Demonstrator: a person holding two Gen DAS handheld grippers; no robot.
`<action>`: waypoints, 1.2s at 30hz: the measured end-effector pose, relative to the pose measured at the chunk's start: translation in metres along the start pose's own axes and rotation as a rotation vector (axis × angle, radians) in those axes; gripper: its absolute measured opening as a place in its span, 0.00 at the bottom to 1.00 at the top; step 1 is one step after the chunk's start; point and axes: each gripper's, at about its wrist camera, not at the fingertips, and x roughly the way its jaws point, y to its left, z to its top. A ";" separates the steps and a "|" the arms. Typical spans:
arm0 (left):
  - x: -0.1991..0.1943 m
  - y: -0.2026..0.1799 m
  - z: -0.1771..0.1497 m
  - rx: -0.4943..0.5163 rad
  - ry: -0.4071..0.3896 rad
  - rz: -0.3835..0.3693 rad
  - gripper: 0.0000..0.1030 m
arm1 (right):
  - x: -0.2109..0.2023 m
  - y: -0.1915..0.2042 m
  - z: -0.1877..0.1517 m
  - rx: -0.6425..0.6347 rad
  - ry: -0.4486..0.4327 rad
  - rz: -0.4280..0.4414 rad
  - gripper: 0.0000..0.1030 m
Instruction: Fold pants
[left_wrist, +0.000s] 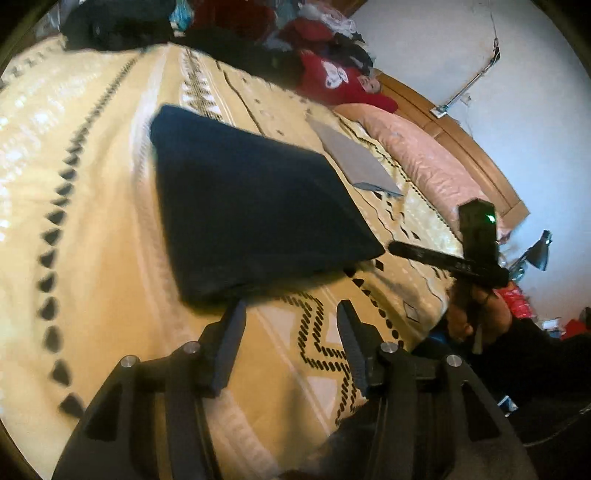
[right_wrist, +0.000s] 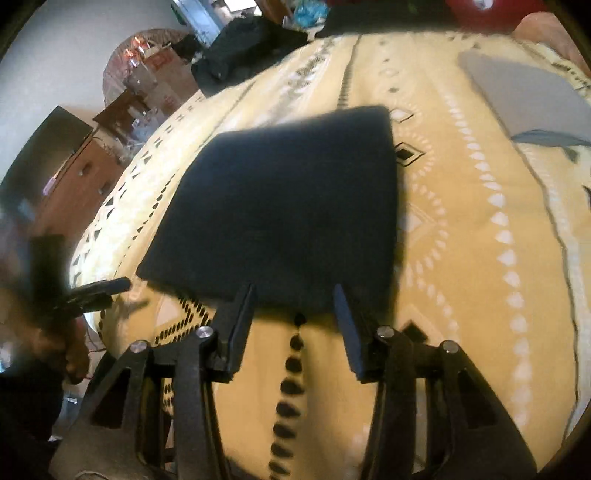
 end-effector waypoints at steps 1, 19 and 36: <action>-0.004 -0.003 0.001 0.006 -0.007 0.024 0.58 | -0.005 0.003 -0.003 -0.002 -0.010 -0.024 0.49; 0.076 -0.007 -0.019 0.056 0.081 0.760 1.00 | 0.042 -0.048 -0.047 -0.002 0.174 -0.457 1.00; 0.089 -0.020 0.024 -0.080 0.086 0.782 1.00 | 0.043 -0.058 -0.029 0.071 0.139 -0.464 1.00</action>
